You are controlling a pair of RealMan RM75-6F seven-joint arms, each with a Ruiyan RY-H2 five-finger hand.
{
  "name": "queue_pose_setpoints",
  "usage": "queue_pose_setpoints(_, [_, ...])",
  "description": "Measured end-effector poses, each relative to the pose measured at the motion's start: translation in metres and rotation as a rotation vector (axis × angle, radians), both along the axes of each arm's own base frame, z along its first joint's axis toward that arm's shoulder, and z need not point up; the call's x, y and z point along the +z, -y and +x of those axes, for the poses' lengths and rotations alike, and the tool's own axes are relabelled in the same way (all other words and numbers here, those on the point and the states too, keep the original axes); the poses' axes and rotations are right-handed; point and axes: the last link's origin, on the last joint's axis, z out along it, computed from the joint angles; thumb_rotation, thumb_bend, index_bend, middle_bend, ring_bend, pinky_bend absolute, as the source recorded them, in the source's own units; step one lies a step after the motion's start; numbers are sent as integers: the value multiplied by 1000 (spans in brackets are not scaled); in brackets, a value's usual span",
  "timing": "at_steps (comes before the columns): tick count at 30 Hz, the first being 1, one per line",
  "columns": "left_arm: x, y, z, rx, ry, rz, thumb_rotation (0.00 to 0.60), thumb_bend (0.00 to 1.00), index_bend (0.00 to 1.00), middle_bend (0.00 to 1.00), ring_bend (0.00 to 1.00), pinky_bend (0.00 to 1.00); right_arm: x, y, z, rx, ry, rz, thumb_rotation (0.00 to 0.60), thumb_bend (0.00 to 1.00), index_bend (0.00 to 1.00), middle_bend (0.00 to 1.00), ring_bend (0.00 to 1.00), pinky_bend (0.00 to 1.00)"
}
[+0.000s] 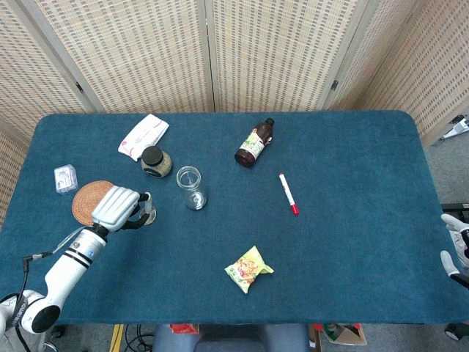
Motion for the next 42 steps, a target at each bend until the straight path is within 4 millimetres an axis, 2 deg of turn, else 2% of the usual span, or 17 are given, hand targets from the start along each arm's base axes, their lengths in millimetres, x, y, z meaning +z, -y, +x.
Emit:
queue_pose_setpoints(7, [18, -20, 28, -39, 23, 42, 600, 493, 644, 1000, 995, 1000, 0, -1, 1, -1, -2, 0, 600, 367, 238, 338, 127, 213])
queue_pose_setpoints(18, [23, -42, 63, -98, 23, 59, 600, 491, 642, 1000, 995, 1000, 0, -1, 1, -4, -2, 1, 600, 367, 238, 338, 127, 213])
queue_pose_setpoints(32, [12, -67, 101, -131, 20, 90, 600, 491, 636, 1000, 995, 1000, 1, 0, -2, -13, 0, 0, 600, 368, 238, 338, 127, 213])
queue_pose_setpoints(42, [-6, -74, 111, -139, -4, 69, 600, 491, 635, 1000, 995, 1000, 2, -1, -5, -25, 2, -4, 600, 367, 238, 338, 127, 213])
